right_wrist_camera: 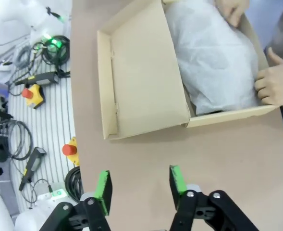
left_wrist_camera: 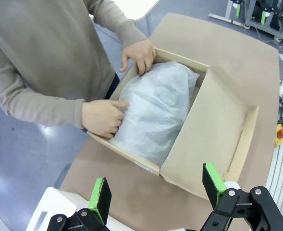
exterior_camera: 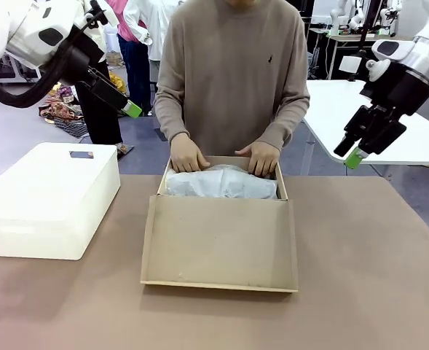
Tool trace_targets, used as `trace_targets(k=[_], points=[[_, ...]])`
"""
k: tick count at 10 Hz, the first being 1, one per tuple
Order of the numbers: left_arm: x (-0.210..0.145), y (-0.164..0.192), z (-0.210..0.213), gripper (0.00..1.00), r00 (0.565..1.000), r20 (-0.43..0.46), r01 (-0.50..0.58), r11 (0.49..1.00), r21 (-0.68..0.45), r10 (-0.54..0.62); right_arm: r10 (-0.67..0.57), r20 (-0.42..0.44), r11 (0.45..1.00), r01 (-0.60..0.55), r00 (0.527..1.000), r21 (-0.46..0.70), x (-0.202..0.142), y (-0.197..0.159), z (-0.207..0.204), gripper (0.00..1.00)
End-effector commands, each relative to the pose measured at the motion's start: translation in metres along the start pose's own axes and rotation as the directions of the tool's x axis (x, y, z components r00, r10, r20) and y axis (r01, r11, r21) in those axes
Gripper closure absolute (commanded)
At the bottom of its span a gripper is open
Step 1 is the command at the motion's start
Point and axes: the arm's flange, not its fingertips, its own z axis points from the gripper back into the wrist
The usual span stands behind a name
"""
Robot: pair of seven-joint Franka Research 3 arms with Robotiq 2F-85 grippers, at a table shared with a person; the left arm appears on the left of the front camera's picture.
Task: Pack the shoes into the box.
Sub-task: Close the Shoes Box.
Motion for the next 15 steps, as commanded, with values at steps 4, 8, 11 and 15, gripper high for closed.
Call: trace_targets(k=[4,8,11,15], points=[[-0.001,0.002,0.001,0.00,1.000,0.021,0.013,1.000,-0.018,-0.012,0.029,0.017,0.999,-0.030,0.999,0.036,-0.002,-0.014,0.013,1.00],[-0.001,0.002,0.001,0.00,1.000,0.021,0.013,1.000,-0.018,-0.012,0.004,0.020,1.000,-0.004,1.000,-0.003,-0.006,-0.018,0.012,1.00],[-0.001,0.002,0.001,0.00,1.000,0.021,0.013,1.000,-0.018,-0.012,0.012,0.007,1.000,-0.012,1.000,0.027,-0.006,-0.015,0.011,1.00],[-0.001,0.002,0.001,0.00,1.000,0.021,0.013,1.000,-0.018,-0.012,0.079,0.022,0.997,-0.079,0.997,0.015,-0.014,-0.019,0.001,1.00]])
